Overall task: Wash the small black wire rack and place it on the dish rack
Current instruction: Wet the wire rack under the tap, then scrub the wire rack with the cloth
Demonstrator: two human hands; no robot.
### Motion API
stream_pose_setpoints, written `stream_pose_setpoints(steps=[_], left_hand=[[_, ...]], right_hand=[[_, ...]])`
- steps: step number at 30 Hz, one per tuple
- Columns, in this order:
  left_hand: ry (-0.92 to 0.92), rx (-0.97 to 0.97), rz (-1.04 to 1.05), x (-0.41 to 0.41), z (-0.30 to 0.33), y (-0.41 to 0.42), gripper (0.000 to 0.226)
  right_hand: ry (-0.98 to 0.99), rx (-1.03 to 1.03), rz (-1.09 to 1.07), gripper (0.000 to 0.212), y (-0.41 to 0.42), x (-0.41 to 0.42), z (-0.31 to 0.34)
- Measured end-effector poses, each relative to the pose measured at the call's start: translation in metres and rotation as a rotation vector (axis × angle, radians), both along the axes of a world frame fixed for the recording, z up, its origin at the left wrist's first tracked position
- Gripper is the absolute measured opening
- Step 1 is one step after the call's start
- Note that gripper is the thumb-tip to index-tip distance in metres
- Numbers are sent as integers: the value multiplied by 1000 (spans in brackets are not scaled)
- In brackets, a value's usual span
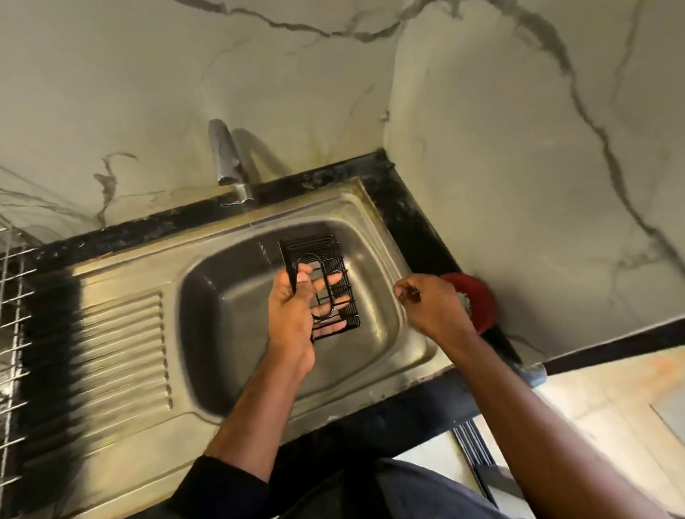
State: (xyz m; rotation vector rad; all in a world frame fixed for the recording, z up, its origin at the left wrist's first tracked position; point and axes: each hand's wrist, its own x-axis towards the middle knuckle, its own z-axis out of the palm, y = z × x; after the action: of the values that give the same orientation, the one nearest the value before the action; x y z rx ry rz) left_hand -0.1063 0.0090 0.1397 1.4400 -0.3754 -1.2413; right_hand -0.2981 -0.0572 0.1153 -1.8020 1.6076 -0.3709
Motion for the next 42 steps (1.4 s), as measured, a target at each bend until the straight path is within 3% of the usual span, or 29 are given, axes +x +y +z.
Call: stream_pose_setpoints(steps=[7, 9, 11, 13, 15, 18, 21, 23, 26, 27, 31, 34, 38, 42], left_hand=[[-93, 11, -74, -23, 7, -8, 20], [-115, 22, -78, -29, 6, -11, 20], [-122, 26, -94, -35, 7, -15, 22], [-125, 26, -107, -38, 7, -18, 23], [-123, 24, -123, -41, 7, -22, 24], [-126, 23, -151, -45, 6, -27, 25], [-118, 28, -178, -46, 5, -32, 25], [-118, 32, -188, -45, 5, -34, 24], [-120, 40, -196, -43, 5, -35, 24], [-119, 41, -197, -42, 6, -35, 24], [-115, 34, -177, -36, 9, -34, 23], [-91, 26, -137, -30, 13, -30, 29], [-68, 43, -61, -22, 21, -20, 29], [-161, 89, 3, -8, 21, -8, 33]], right_hand=[[74, -71, -54, 24, 3, -38, -2], [116, -66, -94, 16, 3, -45, 2], [165, 11, -191, 30, 2, -54, 4], [38, 127, -320, 44, -1, -60, 3], [-121, 243, -337, 41, -2, -56, 7], [-95, 211, -276, 34, -2, -60, 4], [-24, 247, -303, 7, 0, -59, 8], [-22, 264, -282, 22, -3, -60, 6], [5, 321, -354, 15, -4, -58, 3], [4, 318, -370, 25, -4, -56, 7], [121, 40, -101, 30, -12, -50, 21], [-66, -173, -31, 24, -18, -33, 31], [-301, -298, 107, 27, -14, 3, 42], [-377, -419, 465, 28, -2, 36, 48]])
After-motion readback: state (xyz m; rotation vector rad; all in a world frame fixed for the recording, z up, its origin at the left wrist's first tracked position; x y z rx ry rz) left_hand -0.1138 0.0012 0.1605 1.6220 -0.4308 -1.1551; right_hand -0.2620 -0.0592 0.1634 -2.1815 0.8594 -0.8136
